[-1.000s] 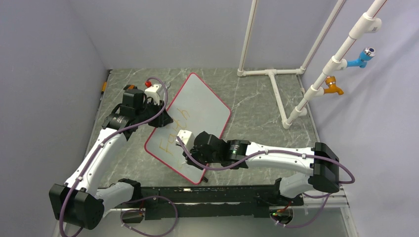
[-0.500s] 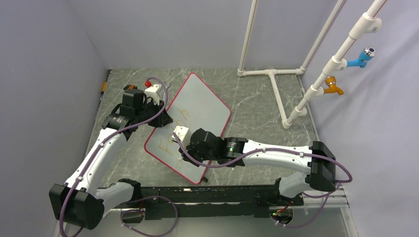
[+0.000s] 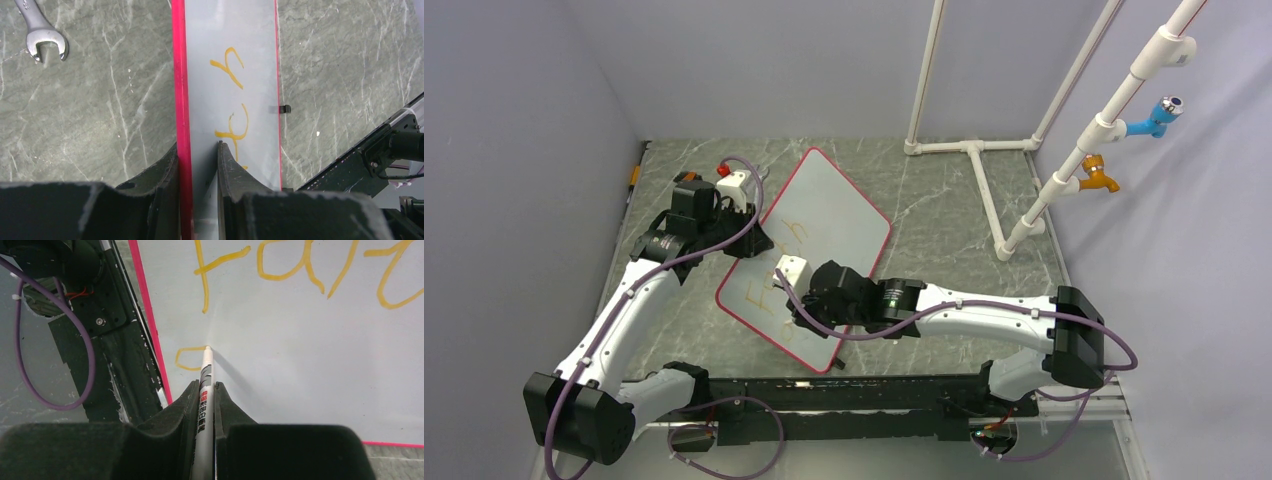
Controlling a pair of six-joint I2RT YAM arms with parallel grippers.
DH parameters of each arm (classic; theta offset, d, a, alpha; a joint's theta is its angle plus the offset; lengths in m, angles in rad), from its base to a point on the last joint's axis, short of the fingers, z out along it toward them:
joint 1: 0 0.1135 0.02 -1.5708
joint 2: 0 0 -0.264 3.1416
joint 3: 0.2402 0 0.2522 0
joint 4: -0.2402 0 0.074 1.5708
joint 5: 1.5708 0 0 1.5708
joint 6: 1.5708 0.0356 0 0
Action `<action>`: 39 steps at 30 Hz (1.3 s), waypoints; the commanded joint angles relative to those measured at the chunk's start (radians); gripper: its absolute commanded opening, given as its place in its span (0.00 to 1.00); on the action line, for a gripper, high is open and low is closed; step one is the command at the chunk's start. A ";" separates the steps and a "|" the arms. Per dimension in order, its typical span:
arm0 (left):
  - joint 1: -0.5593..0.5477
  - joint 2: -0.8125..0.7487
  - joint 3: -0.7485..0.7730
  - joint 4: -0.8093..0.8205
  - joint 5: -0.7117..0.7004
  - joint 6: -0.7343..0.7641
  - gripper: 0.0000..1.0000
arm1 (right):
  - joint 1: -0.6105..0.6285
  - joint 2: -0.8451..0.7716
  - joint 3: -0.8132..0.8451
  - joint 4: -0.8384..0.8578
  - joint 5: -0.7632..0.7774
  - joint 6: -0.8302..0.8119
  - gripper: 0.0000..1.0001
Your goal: Write a sentence on the whiteboard
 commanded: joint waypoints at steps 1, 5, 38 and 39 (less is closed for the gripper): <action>0.002 -0.026 0.006 0.036 -0.110 0.138 0.00 | -0.003 0.000 -0.040 0.024 0.021 0.015 0.00; 0.001 -0.022 0.008 0.034 -0.109 0.140 0.00 | -0.001 -0.011 -0.052 0.017 0.026 0.022 0.00; 0.001 -0.028 0.005 0.037 -0.110 0.138 0.00 | 0.050 -0.067 -0.175 0.003 0.062 0.103 0.00; 0.001 -0.028 0.003 0.037 -0.110 0.139 0.00 | 0.054 -0.067 -0.175 0.004 0.061 0.107 0.00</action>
